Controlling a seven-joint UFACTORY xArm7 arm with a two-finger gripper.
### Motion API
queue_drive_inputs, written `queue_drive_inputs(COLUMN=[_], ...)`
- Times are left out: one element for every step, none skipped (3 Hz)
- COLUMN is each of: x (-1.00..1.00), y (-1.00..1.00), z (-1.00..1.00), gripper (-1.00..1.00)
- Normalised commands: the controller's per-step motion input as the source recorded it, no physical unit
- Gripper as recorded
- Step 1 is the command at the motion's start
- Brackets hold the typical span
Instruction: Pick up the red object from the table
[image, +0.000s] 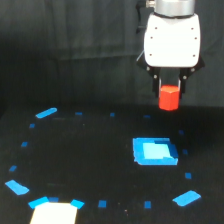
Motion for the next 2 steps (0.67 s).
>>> queue_drive_inputs(x=[0.91,0.49], y=[0.12,-0.01], z=[-0.34,-0.25], gripper=[-1.00,-1.00])
